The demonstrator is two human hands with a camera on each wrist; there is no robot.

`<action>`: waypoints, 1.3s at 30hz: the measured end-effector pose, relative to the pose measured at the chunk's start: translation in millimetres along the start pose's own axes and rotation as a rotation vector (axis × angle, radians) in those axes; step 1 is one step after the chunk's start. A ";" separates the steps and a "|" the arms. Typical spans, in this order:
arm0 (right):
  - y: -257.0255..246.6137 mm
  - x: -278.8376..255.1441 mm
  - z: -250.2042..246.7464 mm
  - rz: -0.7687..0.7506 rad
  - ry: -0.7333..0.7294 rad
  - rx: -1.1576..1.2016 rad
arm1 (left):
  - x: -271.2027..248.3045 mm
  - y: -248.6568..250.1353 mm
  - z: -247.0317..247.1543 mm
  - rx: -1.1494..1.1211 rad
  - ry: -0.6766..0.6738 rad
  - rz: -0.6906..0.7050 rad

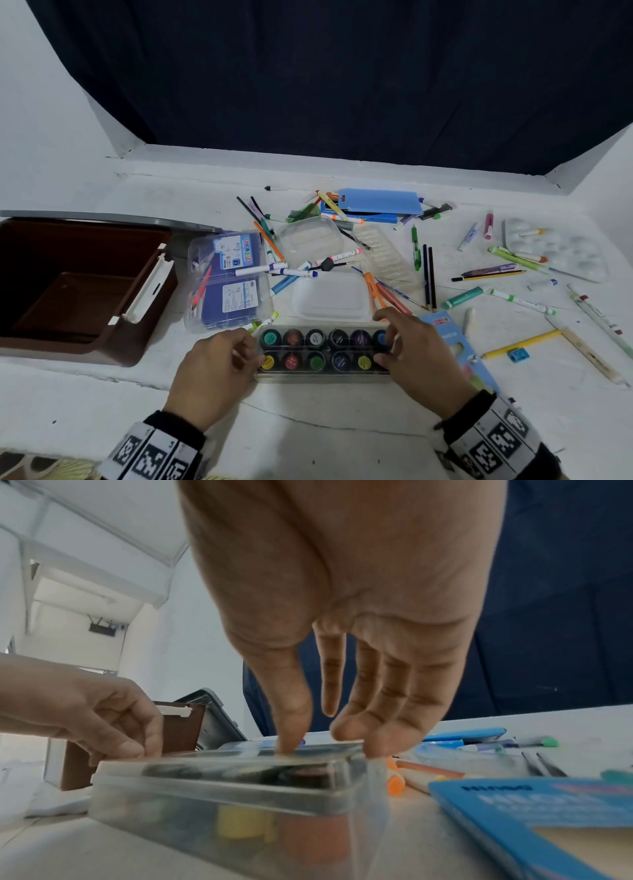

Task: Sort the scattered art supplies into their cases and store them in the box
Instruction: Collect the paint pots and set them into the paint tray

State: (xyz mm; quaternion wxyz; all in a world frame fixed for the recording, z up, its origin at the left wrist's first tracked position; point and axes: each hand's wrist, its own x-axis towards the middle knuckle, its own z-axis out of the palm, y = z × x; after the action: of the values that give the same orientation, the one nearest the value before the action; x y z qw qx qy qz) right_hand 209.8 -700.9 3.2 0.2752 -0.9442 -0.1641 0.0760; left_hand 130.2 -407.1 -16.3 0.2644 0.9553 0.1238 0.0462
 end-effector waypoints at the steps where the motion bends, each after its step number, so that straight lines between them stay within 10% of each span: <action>1: -1.2 -0.4 -1.1 -0.038 -0.010 -0.011 | -0.8 -2.3 0.0 -0.050 -0.021 -0.001; 8: -20.6 14.4 1.3 -0.219 -0.332 -0.387 | -3.1 -19.1 -1.7 -0.319 -0.166 0.016; 17: -28.5 29.2 19.5 -0.226 -0.293 -0.316 | -2.5 -30.2 -10.1 -0.467 -0.256 0.033; 25: -48.3 15.8 13.9 -0.254 0.009 -0.052 | 1.5 -21.7 -62.4 -0.586 0.138 0.255; 39: -158.2 57.6 34.1 -0.511 0.151 0.141 | -5.9 -67.2 -150.2 -0.744 0.526 0.146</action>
State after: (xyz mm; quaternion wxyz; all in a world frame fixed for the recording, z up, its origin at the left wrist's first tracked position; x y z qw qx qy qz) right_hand 213.2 -538.1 57.8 0.3622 -0.8536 -0.3703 -0.0551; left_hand 87.2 -278.7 77.4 0.5449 0.7577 0.0942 0.3467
